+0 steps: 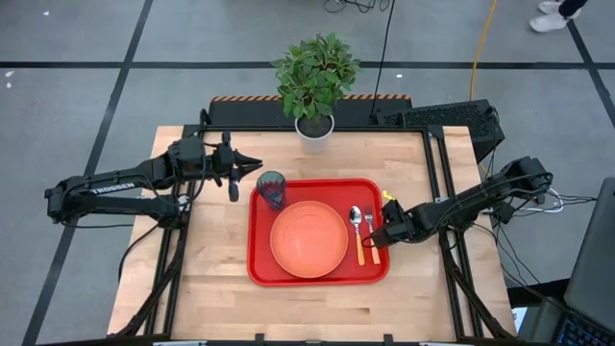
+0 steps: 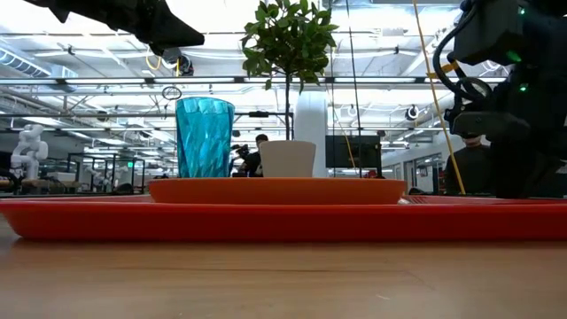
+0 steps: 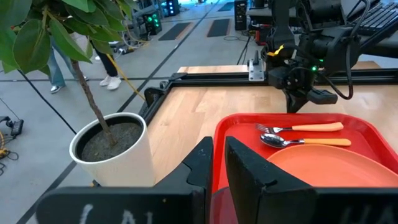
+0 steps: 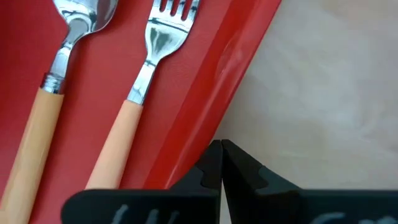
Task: Pick and place plate/cup/fork/spoon on tray
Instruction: Adjust the red tray, then adjust the blue cup on the red tray
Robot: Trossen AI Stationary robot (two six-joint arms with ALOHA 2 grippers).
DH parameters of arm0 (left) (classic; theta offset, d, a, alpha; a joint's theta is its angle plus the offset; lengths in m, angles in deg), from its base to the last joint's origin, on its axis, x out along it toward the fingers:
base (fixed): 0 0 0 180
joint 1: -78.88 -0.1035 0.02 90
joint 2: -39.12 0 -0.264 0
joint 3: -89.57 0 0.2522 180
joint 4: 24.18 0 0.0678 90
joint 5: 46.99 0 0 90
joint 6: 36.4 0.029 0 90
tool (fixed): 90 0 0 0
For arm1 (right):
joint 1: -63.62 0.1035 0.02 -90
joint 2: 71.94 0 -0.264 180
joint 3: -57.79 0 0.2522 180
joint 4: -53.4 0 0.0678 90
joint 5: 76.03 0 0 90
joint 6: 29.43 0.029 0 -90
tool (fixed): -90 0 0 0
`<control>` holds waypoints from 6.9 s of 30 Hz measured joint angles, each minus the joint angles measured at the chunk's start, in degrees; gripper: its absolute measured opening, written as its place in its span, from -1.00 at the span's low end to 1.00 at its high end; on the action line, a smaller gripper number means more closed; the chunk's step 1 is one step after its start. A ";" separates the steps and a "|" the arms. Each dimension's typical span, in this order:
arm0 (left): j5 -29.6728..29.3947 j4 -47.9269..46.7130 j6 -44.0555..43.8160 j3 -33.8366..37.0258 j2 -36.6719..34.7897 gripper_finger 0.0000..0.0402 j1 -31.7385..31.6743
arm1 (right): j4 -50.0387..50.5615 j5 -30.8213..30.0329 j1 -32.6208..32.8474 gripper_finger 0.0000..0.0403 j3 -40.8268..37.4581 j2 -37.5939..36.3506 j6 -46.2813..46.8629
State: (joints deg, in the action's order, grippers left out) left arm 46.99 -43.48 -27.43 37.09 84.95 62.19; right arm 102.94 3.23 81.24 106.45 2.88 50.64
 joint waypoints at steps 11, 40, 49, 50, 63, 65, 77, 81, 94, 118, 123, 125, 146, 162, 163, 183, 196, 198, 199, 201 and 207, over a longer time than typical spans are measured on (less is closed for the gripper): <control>0.00 -0.02 -0.02 0.00 0.00 -0.77 0.00 | -2.03 0.77 0.07 -1.00 0.02 0.00 -0.20; 0.00 -0.31 -0.04 0.00 0.00 -0.77 0.02 | -4.36 3.41 2.75 -1.00 0.04 0.00 3.22; 0.01 -0.31 -0.04 0.00 0.00 -0.77 0.02 | -5.14 3.41 2.75 -1.00 0.04 0.00 3.23; 0.01 -0.29 -0.04 0.00 0.00 -0.77 0.00 | -5.14 3.41 2.75 -1.00 0.04 0.00 3.21; 0.00 -0.31 -0.04 0.00 0.00 -0.77 0.00 | -5.60 3.37 3.50 -1.00 0.04 0.00 3.42; 0.00 -0.30 -0.04 0.00 0.00 -0.77 0.02 | -5.69 3.39 3.50 -1.00 0.04 0.00 3.43; 0.00 -0.31 -0.04 0.00 0.00 -0.77 0.02 | -5.71 3.37 3.50 -1.00 0.04 0.00 3.41; 0.00 -0.31 -0.03 0.00 0.00 -0.77 0.02 | -5.69 3.37 3.50 -1.00 0.04 0.00 3.28; 1.11 -0.39 -0.03 0.00 0.00 -0.77 0.02 | 5.93 3.13 3.50 -1.00 5.68 -0.34 1.32; 10.13 -5.36 -0.52 0.00 -5.89 -0.77 -0.72 | -29.42 -2.69 2.97 -1.00 8.83 -21.17 -72.79; 10.10 -8.75 -3.39 2.07 -13.01 -0.77 -1.08 | -35.25 -2.73 1.13 -1.00 -3.55 -33.14 -67.80; 9.65 -8.89 -5.95 5.02 -15.69 -0.77 -1.05 | -38.14 -2.73 1.03 -1.00 -7.61 -36.25 -66.36; -1.08 -3.18 -11.11 18.47 -31.16 -0.77 -1.07 | -41.29 -2.61 -9.54 -1.00 -13.97 -34.11 -65.09; -1.05 -2.75 -12.96 18.47 -30.84 -0.77 -1.03 | -59.51 9.98 -18.85 -1.00 -5.98 -4.68 -75.60; -1.05 -2.75 -12.96 18.47 -30.84 -0.77 -1.03 | -59.52 10.96 -18.95 -1.00 -4.48 -2.88 -76.33; -0.87 -5.27 -11.02 18.47 -30.84 -0.77 -1.01 | -61.20 13.80 -19.06 -1.00 17.71 22.48 -84.27; -0.92 -5.46 -10.97 18.47 -30.84 -0.77 -0.96 | -61.07 13.90 -17.49 -1.00 23.15 27.40 -85.31; -0.91 -5.60 -10.97 18.47 -30.84 -0.77 -0.96 | -61.36 13.29 -17.51 -1.00 23.37 27.41 -85.31; -0.92 -5.58 -10.98 18.47 -30.84 -0.77 -0.98 | -61.34 12.30 -17.51 -1.00 23.37 27.41 -85.31; -0.90 -5.91 -11.00 18.47 -30.84 -0.77 -0.96 | -61.21 10.78 -17.51 -1.00 23.37 27.43 -85.33; -0.92 -5.92 -10.75 18.47 -30.84 -0.77 -0.96 | -61.83 10.61 -17.53 -1.00 23.37 27.44 -85.54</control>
State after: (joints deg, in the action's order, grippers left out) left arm 46.08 -49.40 -38.19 55.56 54.11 61.23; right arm 41.11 13.83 63.71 129.81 30.32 -34.90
